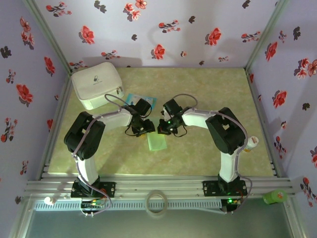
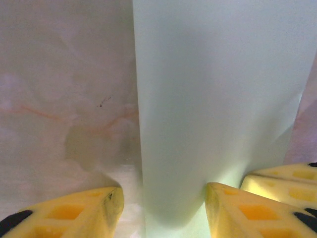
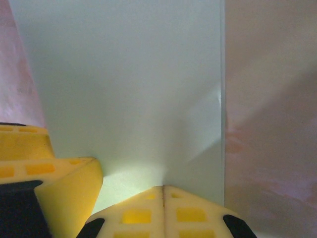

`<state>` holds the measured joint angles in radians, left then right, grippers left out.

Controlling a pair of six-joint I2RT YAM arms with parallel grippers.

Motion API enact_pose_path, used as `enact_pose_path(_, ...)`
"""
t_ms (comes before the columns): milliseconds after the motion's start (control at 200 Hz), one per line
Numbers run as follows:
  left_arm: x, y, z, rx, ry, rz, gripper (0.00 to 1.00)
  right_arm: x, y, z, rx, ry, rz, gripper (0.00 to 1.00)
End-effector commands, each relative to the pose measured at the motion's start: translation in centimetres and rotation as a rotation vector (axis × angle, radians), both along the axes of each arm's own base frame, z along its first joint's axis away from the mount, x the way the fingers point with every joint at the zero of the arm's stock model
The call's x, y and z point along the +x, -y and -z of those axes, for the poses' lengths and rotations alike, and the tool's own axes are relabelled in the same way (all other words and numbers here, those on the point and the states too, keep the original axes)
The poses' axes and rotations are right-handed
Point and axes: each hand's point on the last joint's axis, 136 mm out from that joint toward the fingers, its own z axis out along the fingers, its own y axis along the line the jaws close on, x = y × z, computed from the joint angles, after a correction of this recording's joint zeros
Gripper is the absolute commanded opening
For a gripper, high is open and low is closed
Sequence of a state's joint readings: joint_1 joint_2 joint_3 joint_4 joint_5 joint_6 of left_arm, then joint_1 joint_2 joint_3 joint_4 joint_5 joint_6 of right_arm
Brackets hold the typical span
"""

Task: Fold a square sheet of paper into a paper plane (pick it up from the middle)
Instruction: Hold the square sheet of paper at the center of the table, then first fold the square sheet of paper in half at the center of the table.

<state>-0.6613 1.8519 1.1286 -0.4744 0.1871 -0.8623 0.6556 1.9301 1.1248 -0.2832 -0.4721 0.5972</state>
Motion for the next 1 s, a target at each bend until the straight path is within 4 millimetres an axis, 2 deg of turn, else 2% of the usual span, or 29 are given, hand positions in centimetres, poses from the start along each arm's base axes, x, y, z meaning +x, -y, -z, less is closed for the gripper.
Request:
enact_pose_path(0, -1.3, -1.6, 3.7, 0.099, -0.05, 0.007, 0.51, -2.8, 3.7, 3.9, -0.191, -0.074, -0.018, 0.0)
enact_pose_path(240, 1.6, 1.7, -4.3, -0.08, 0.117, 0.028, 0.6, -2.6, 5.4, 3.7, -0.204, -0.08, 0.065, 0.0)
enact_pose_path(365, 1.9, 2.7, -6.5, -0.161, 0.157, 0.027, 0.61, -2.4, 6.8, 3.5, -0.174, -0.089, 0.144, 0.0)
enact_pose_path(490, 1.8, 3.7, -7.4, -0.251, 0.174, 0.019, 0.55, -2.1, 8.5, 2.9, -0.174, -0.075, 0.202, 0.0)
enact_pose_path(565, 1.8, 4.7, -8.0, -0.325, 0.184, 0.029, 0.47, -2.0, 9.2, 2.8, -0.168, -0.073, 0.219, 0.0)
enact_pose_path(800, 1.4, 8.0, -8.8, -0.55, 0.187, 0.092, 0.17, -1.8, 9.4, 2.6, -0.159, -0.074, 0.223, 0.0)
enact_pose_path(890, 1.0, 8.7, -8.5, -0.596, 0.17, 0.118, 0.03, -1.7, 9.3, 2.5, -0.156, -0.073, 0.223, 0.0)
enact_pose_path(930, 0.9, 8.8, -8.2, -0.595, 0.168, 0.127, 0.0, -1.7, 9.4, 2.6, -0.157, -0.072, 0.226, 0.0)
enact_pose_path(995, 0.8, 8.9, -7.7, -0.587, 0.162, 0.138, 0.0, -1.6, 9.4, 2.6, -0.16, -0.074, 0.227, 0.0)
